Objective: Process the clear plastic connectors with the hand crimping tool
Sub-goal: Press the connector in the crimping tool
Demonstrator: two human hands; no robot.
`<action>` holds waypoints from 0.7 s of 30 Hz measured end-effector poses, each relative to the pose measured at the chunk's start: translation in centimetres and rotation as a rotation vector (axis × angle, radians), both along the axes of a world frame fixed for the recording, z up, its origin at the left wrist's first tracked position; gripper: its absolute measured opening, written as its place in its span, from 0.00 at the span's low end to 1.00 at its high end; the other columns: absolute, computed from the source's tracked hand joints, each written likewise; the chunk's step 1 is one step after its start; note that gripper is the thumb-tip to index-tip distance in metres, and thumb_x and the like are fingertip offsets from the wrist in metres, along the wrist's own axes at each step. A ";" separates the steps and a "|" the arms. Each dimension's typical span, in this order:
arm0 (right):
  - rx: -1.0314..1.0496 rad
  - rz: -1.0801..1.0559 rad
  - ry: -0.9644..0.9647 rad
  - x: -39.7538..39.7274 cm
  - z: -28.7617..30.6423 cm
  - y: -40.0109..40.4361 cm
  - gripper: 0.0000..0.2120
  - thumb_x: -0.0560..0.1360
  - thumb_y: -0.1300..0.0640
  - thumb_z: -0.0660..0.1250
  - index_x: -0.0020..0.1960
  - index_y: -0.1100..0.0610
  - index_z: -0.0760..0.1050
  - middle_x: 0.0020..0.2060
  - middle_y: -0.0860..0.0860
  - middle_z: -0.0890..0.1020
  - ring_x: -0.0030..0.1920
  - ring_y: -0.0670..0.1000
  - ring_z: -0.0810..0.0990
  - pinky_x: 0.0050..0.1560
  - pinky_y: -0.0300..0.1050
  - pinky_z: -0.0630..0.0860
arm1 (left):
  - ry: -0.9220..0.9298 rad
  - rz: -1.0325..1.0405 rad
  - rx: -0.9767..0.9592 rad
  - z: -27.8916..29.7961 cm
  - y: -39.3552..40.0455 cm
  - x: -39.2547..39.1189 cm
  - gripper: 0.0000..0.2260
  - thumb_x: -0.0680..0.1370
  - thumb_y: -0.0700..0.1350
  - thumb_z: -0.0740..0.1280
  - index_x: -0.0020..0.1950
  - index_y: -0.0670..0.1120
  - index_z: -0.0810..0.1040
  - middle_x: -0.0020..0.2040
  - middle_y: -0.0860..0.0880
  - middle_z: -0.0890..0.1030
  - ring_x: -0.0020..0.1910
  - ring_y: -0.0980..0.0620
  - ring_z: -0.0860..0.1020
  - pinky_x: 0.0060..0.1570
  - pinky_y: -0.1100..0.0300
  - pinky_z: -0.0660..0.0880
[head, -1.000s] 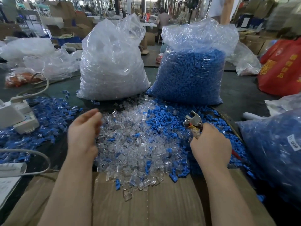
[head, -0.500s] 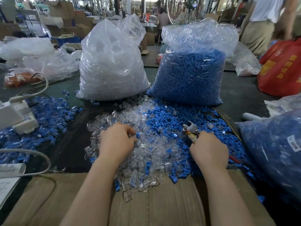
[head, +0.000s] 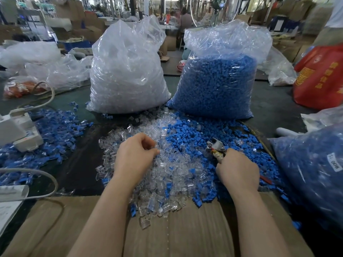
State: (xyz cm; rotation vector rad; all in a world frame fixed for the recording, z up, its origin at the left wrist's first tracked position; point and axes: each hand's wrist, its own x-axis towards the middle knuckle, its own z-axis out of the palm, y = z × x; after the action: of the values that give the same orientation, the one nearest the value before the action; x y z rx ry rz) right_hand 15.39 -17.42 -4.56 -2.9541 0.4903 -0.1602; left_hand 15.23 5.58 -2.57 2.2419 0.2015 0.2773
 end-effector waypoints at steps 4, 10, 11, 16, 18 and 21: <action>-0.018 -0.017 -0.062 -0.2 0.1 0.1 0.06 0.76 0.53 0.66 0.49 0.54 0.71 0.40 0.49 0.73 0.39 0.54 0.74 0.42 0.48 0.66 | 0.004 -0.041 -0.102 -0.2 0.0 -0.1 0.12 0.74 0.43 0.75 0.53 0.55 0.79 0.40 0.54 0.81 0.37 0.55 0.81 0.38 0.63 0.78; -0.065 -0.194 -0.087 -0.5 0.7 -0.6 0.15 0.76 0.53 0.67 0.60 0.58 0.74 0.58 0.59 0.76 0.52 0.59 0.78 0.46 0.49 0.67 | 0.012 -0.064 -0.128 -0.1 0.1 0.0 0.10 0.74 0.42 0.74 0.48 0.56 0.79 0.40 0.55 0.81 0.35 0.58 0.79 0.29 0.71 0.72; -0.064 -0.206 -0.052 -0.5 0.7 -0.7 0.15 0.76 0.52 0.67 0.60 0.58 0.74 0.57 0.59 0.76 0.52 0.59 0.78 0.47 0.50 0.68 | 0.011 -0.066 -0.136 -0.1 0.1 0.0 0.10 0.74 0.41 0.75 0.47 0.56 0.79 0.40 0.55 0.81 0.35 0.59 0.78 0.29 0.71 0.71; -0.028 -0.157 0.014 -0.2 0.6 -0.6 0.13 0.76 0.52 0.66 0.58 0.57 0.74 0.58 0.58 0.75 0.45 0.56 0.76 0.45 0.49 0.65 | 0.002 -0.078 -0.164 -0.1 -0.1 0.1 0.11 0.72 0.41 0.77 0.45 0.52 0.77 0.40 0.53 0.82 0.36 0.59 0.79 0.32 0.71 0.72; -0.028 -0.142 0.032 -0.1 0.5 -0.4 0.14 0.76 0.51 0.66 0.58 0.57 0.74 0.59 0.57 0.74 0.41 0.55 0.72 0.45 0.49 0.64 | -0.011 -0.090 -0.172 -0.1 -0.2 0.1 0.11 0.71 0.41 0.77 0.44 0.52 0.78 0.40 0.53 0.83 0.36 0.59 0.79 0.31 0.72 0.72; -0.048 -0.115 0.020 -0.1 0.3 -0.5 0.13 0.75 0.50 0.67 0.56 0.55 0.74 0.54 0.55 0.76 0.42 0.55 0.74 0.44 0.49 0.65 | -0.028 -0.113 -0.174 -0.1 -0.2 0.1 0.10 0.71 0.40 0.77 0.43 0.53 0.79 0.39 0.54 0.82 0.33 0.62 0.78 0.30 0.74 0.71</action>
State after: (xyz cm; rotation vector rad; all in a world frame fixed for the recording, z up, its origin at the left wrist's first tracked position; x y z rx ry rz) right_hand 15.32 -17.97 -4.27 -2.9779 0.6685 -0.1576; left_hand 15.29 5.36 -2.71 2.0670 0.0802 0.2214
